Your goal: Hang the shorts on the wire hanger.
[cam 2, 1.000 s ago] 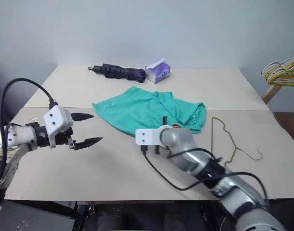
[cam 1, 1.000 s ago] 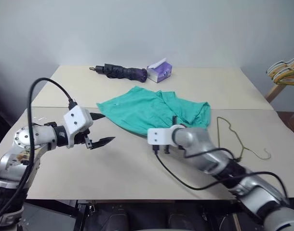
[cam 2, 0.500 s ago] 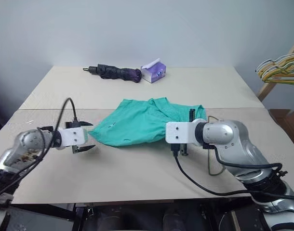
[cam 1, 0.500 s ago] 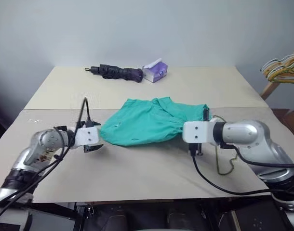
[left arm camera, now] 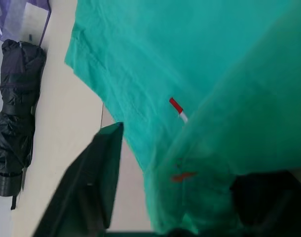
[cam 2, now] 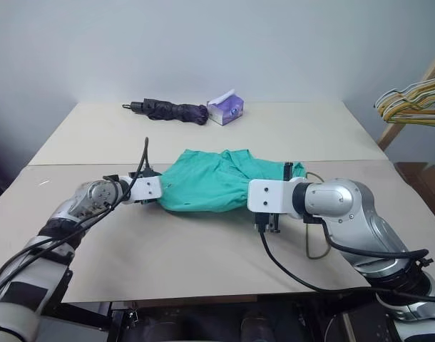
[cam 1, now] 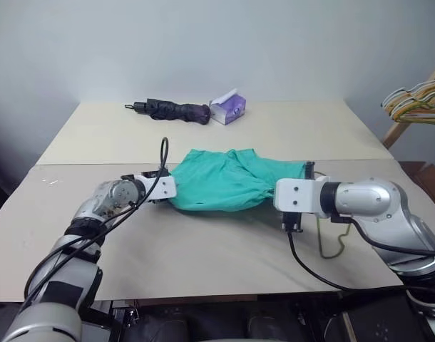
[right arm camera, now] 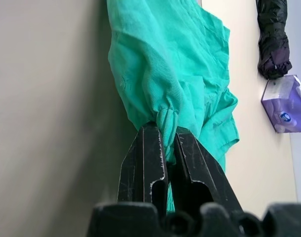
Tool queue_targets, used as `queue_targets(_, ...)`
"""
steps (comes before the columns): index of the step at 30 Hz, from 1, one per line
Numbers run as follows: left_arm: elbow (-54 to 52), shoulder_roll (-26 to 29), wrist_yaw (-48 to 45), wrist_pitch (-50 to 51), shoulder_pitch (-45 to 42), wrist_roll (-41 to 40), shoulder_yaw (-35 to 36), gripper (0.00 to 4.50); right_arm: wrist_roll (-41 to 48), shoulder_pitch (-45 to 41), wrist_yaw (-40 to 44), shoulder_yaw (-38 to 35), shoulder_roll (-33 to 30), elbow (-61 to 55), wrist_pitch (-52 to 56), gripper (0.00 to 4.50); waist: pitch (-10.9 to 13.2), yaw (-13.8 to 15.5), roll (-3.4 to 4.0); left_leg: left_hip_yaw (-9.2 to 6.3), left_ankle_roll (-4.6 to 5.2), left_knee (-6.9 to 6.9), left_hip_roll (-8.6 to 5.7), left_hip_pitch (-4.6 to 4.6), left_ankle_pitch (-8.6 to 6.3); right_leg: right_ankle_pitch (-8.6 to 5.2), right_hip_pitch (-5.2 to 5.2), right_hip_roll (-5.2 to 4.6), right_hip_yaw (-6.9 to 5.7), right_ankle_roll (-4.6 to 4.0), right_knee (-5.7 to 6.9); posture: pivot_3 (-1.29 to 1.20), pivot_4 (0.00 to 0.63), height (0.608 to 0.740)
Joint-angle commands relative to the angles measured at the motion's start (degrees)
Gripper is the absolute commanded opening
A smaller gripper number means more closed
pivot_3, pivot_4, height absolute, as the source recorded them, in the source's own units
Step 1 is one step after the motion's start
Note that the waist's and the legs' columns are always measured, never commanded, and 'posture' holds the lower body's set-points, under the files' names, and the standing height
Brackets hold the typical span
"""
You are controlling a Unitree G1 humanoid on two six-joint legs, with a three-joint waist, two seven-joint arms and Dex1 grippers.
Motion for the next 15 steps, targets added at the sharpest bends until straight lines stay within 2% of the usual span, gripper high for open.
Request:
queue_targets(1, 2.94, -0.62, 1.46, -2.48, -2.93, 0.51, -0.56, 1.67, 0.29, -0.1, -1.22, -1.74, 0.08, -2.14, 0.77, 0.0, 0.0, -0.47, 0.0, 0.0, 0.0, 0.0, 0.0, -0.01, 0.0, 0.0, 0.0, 0.0, 0.0, 0.0, 0.0, -0.16, 0.0, 0.74)
queue_targets(6, 4.55, 1.87, 1.35, -5.1, -3.96, 0.11, 0.01, 0.04, 0.37, 0.97, -2.26, -2.18, 0.03, -1.39, 0.42, 0.0, 0.0, -1.7, 0.0, -0.02, 0.0, 0.0, 0.0, -0.14, 0.0, 0.0, -0.16, 0.0, 0.0, 0.0, 0.04, -0.16, 0.001, 0.74)
queue_targets(9, 2.98, 4.68, -1.43, -7.78, -3.42, -0.75, 0.28, 0.04, 0.87, 2.15, -2.9, -2.63, 0.21, -0.9, -1.34, 0.0, 0.0, -2.58, 0.0, -0.03, 0.0, 0.0, 0.0, -0.22, 0.0, 0.0, -0.25, 0.0, 0.0, -0.01, 0.06, -0.16, 0.005, 0.74)
queue_targets(13, -6.21, 11.94, -17.86, -9.98, 0.39, -7.93, 1.4, 0.04, 3.09, 6.25, -3.41, -5.51, -0.26, 1.38, -12.21, 0.0, 0.0, -3.73, 0.0, -0.03, 0.0, -0.02, 0.01, -0.25, 0.0, 0.0, -0.28, -0.02, 0.0, 0.0, 0.06, -0.17, 0.013, 0.74)
queue_targets(15, -14.8, 17.49, -27.08, -9.54, 4.33, -13.59, 2.01, 0.04, 4.93, 8.99, -2.17, -7.72, -1.46, 2.33, -16.18, 0.0, 0.01, -4.34, 0.01, -0.02, -0.01, -0.05, 0.01, -0.28, 0.0, -0.01, -0.32, -0.03, 0.01, 0.01, 0.07, -0.17, 0.018, 0.74)
